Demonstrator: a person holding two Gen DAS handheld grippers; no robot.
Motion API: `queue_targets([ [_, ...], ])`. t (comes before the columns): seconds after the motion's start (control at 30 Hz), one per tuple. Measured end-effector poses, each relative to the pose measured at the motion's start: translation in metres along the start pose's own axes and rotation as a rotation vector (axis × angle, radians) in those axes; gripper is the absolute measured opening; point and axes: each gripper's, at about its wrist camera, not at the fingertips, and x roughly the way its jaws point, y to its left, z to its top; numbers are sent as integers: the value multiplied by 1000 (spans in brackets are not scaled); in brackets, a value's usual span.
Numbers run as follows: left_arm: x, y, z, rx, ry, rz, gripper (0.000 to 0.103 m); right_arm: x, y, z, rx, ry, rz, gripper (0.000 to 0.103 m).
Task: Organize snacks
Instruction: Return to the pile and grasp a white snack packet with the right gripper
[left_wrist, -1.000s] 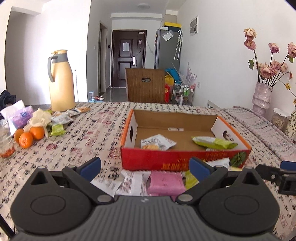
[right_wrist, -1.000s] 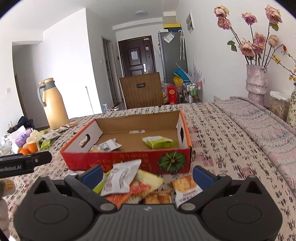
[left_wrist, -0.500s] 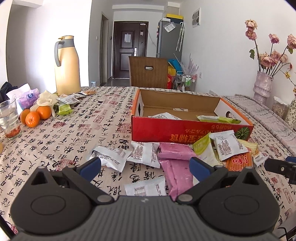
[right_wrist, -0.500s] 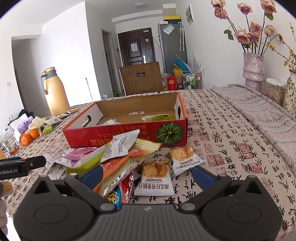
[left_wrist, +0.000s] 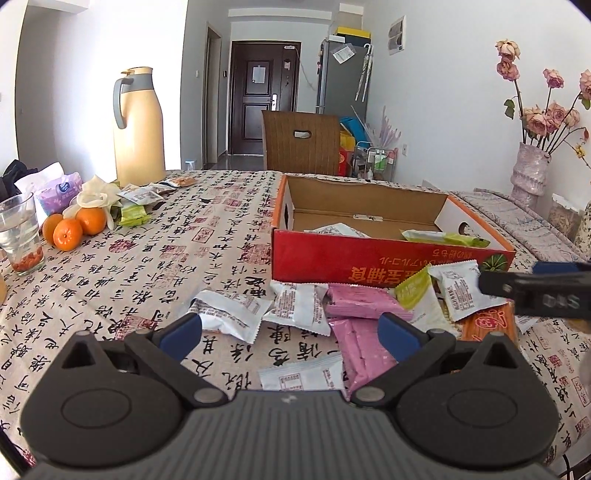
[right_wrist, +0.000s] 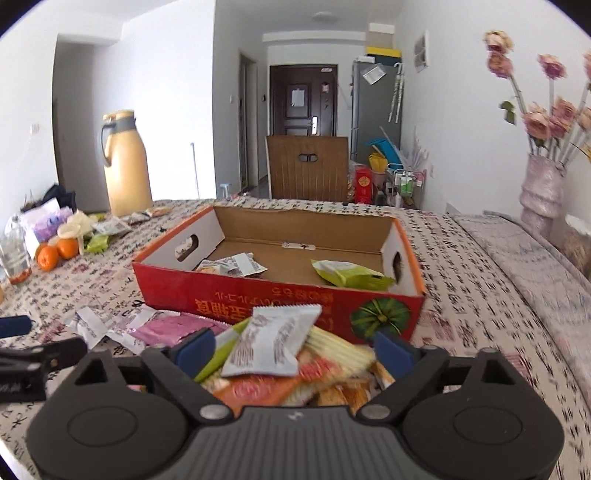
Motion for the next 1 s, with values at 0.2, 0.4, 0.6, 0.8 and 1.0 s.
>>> queue_targets([
  [0.2,5,3,0,-8,8,-2,103,34,11,13,-21,67,-13,73],
  [0.4,9,5,-1,-9,17,-7,103,53,18,6,-33,118,-32,62],
  [0.6,12,5,-2,-12,24,-10,103,59,17,2,-40,137,-45,46],
  [0.8,12,4,-3,-9,29,-6,103,50,12,0,-35,101,-45,39],
  [1.0,11,2,-3,-7,33,0,103,30,3,0,1,30,-52,39],
])
